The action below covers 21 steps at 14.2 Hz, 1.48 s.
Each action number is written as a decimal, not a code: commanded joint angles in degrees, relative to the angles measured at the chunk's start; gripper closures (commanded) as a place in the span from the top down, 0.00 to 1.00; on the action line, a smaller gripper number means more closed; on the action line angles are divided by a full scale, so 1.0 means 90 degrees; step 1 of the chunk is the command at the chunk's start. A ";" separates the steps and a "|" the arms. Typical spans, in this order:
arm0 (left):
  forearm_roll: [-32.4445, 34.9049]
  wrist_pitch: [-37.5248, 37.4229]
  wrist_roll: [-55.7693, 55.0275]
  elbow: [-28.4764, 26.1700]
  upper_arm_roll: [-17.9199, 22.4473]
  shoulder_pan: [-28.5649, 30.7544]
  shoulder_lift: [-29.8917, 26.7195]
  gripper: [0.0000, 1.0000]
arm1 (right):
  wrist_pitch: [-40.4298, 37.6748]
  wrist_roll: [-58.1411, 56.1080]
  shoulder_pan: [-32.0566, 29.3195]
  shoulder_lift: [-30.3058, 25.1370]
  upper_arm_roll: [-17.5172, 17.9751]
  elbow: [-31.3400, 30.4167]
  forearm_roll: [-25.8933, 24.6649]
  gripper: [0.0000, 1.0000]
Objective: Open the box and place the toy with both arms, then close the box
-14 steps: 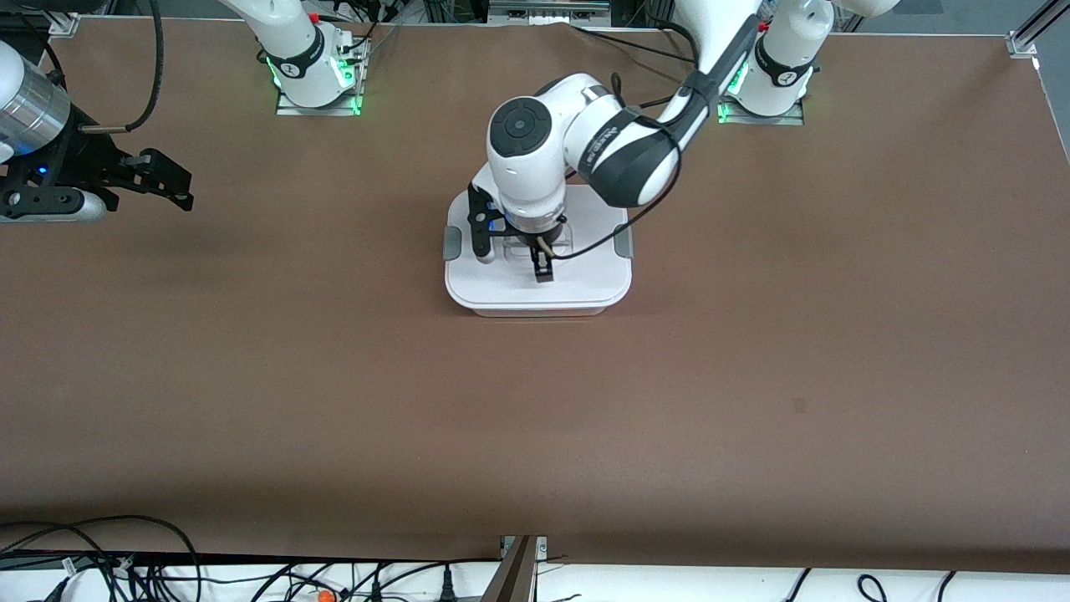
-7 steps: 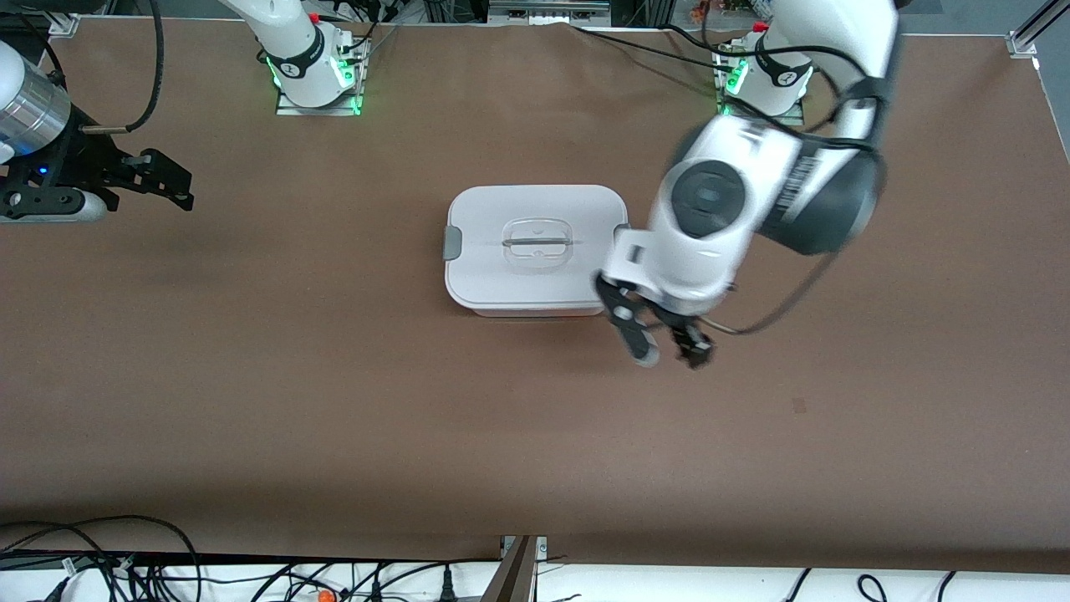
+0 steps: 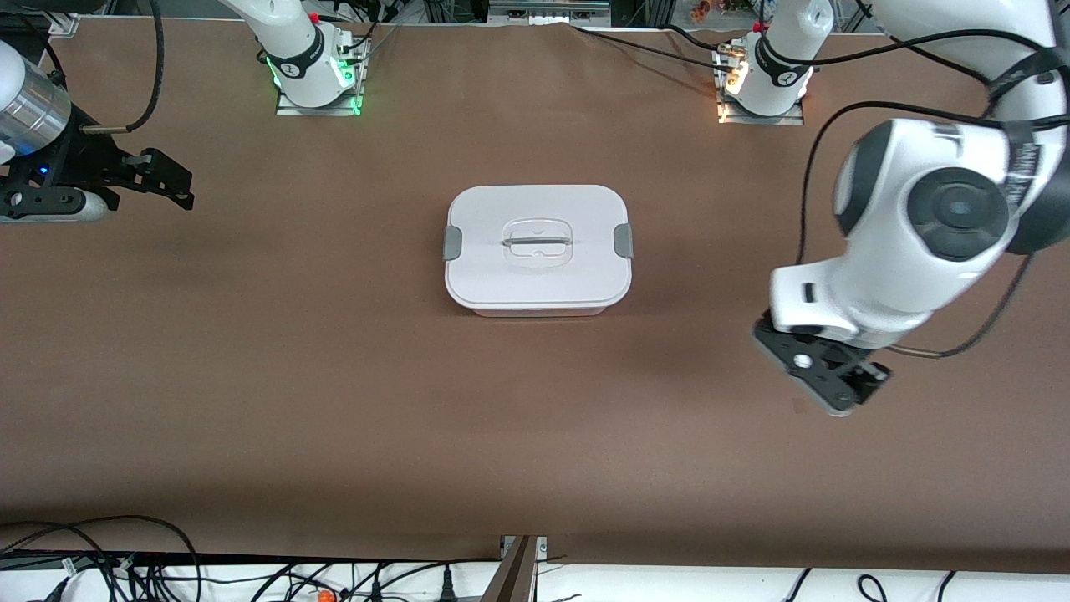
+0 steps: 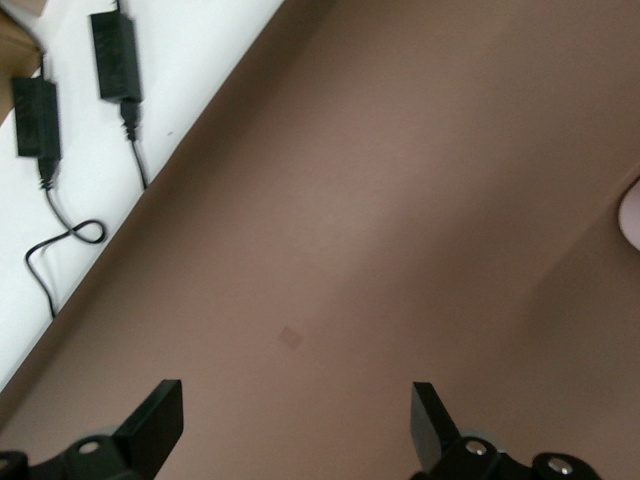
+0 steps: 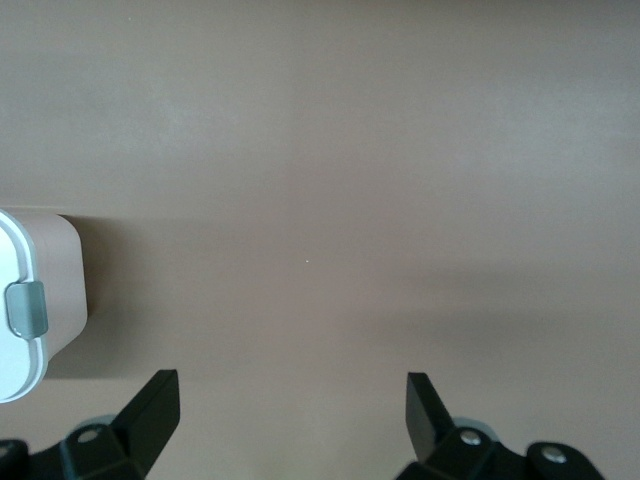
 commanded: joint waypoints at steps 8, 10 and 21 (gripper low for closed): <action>-0.0551 -0.0145 -0.1616 -0.1757 -0.0045 0.1452 -0.1874 1.00 | -0.0115 0.0066 -0.0004 0.0027 -0.0011 0.0113 0.0104 1.00; -0.0717 -0.0145 -0.2435 -0.2352 -0.0045 0.1453 -0.2313 1.00 | -0.0115 0.0066 -0.0004 0.0027 -0.0011 0.0113 0.0104 1.00; -0.0658 -0.0535 -0.3190 -0.3215 -0.0055 0.1453 -0.3086 1.00 | -0.0125 0.0066 -0.0004 0.0027 -0.0011 0.0113 0.0104 1.00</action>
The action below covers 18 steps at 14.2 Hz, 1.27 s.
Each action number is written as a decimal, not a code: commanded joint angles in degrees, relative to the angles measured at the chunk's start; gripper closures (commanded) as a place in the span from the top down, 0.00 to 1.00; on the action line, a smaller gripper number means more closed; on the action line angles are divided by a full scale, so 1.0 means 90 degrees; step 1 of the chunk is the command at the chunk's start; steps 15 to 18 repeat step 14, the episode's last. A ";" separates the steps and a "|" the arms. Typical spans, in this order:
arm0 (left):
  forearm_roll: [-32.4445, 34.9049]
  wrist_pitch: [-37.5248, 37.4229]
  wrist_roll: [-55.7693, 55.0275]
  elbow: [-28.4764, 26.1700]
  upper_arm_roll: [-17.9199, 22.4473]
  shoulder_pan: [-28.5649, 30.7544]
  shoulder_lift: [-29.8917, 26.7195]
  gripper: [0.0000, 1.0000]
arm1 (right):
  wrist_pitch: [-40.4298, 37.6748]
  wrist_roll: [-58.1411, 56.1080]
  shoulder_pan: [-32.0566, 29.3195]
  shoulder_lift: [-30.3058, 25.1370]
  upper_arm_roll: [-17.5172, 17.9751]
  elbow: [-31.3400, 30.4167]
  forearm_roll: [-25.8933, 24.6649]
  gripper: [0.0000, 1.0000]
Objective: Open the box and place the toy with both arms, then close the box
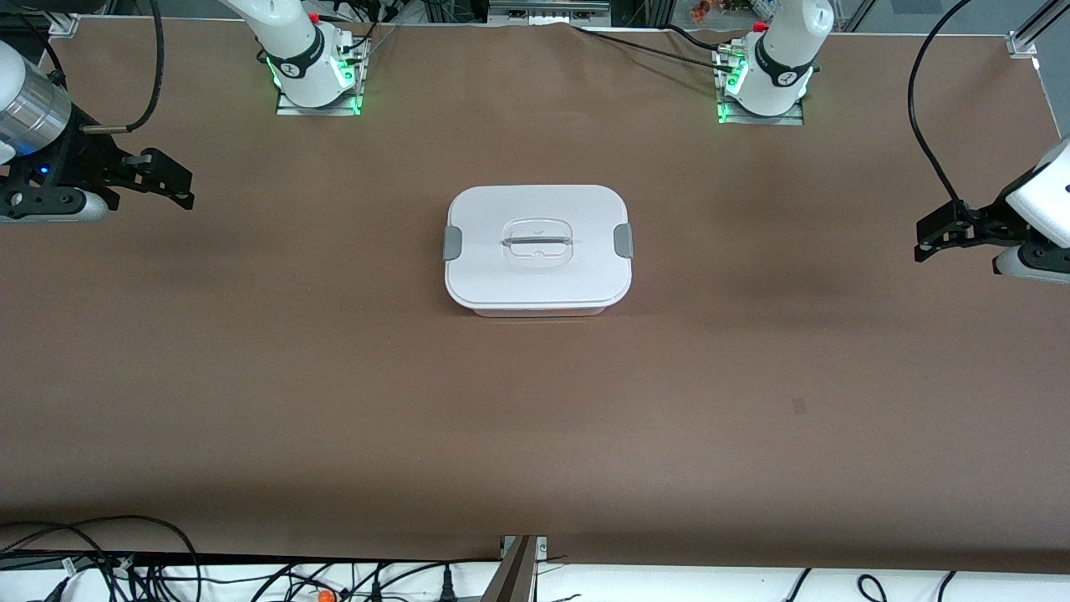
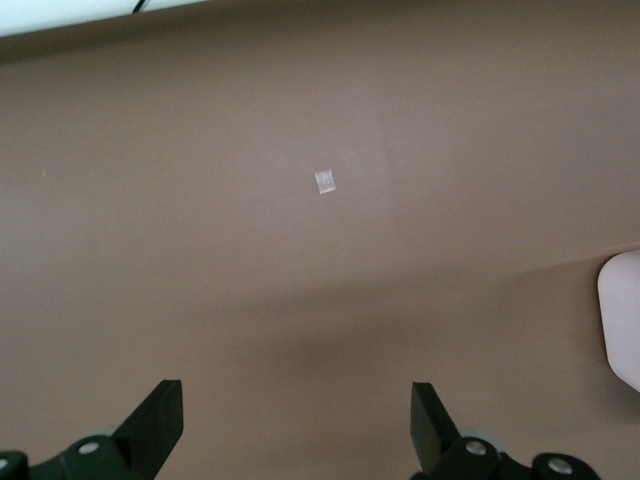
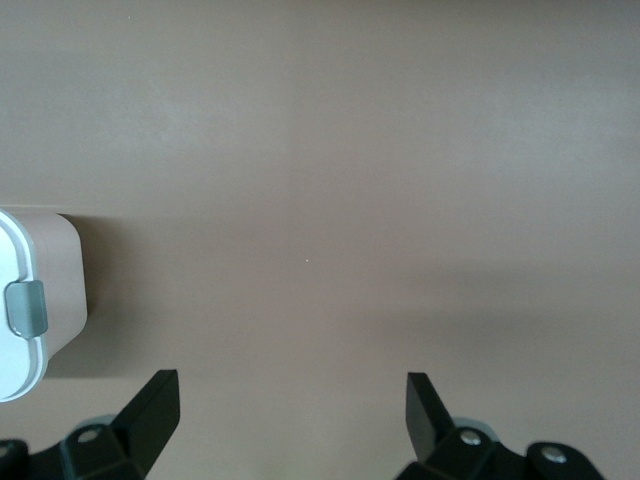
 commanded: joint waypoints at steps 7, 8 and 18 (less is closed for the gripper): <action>-0.0018 -0.0478 -0.0388 0.0342 0.0027 -0.0012 0.0277 1.00 | -0.0113 0.0065 -0.0004 0.0026 -0.0010 0.0102 0.0104 1.00; -0.0018 -0.0527 -0.0388 0.0411 0.0037 -0.0012 0.0306 1.00 | -0.0113 0.0065 -0.0004 0.0026 -0.0010 0.0102 0.0104 1.00; -0.0028 -0.0547 -0.0407 0.0422 0.0027 -0.0041 0.0317 1.00 | -0.0113 0.0065 -0.0004 0.0026 -0.0010 0.0102 0.0104 1.00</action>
